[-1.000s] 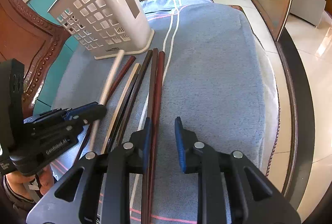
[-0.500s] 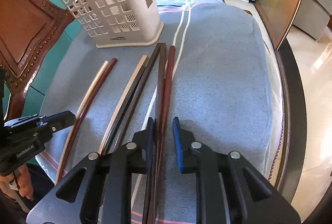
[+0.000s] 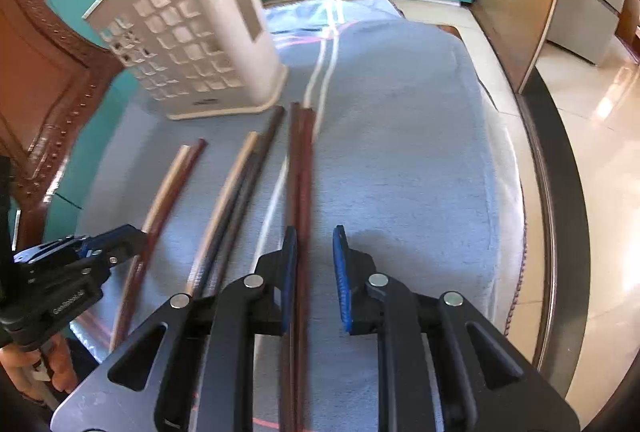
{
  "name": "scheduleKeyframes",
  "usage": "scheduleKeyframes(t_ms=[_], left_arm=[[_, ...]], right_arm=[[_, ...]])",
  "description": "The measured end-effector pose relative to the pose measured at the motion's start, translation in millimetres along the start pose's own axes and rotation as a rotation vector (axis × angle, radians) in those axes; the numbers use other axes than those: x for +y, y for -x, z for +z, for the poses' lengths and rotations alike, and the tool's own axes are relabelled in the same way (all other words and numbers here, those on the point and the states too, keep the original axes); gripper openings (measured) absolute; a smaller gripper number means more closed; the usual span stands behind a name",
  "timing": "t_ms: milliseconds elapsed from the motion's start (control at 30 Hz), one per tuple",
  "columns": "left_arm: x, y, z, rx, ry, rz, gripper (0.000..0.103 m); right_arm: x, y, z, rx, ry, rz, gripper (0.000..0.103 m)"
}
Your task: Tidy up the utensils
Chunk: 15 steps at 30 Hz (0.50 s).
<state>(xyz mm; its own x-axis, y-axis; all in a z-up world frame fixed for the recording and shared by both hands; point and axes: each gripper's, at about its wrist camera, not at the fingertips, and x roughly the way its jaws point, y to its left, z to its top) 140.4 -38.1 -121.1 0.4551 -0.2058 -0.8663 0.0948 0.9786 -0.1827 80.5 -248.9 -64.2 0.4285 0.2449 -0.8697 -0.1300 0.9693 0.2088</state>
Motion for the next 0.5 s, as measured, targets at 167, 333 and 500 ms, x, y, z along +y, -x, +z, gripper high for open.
scheduleKeyframes(t_ms=[167,333,500], left_arm=[[-5,-1,1,-0.009,-0.024,0.022,0.019],[-8,1,-3,-0.014,-0.036,0.039,0.019],[-4,2,-2,-0.014,-0.033,0.035,0.019]], right_arm=[[9,-2,-3,0.014,0.047,0.027,0.019],[21,-5,-5,0.015,0.088,0.031,0.019],[22,-4,-5,0.011,0.094,0.016,0.013]])
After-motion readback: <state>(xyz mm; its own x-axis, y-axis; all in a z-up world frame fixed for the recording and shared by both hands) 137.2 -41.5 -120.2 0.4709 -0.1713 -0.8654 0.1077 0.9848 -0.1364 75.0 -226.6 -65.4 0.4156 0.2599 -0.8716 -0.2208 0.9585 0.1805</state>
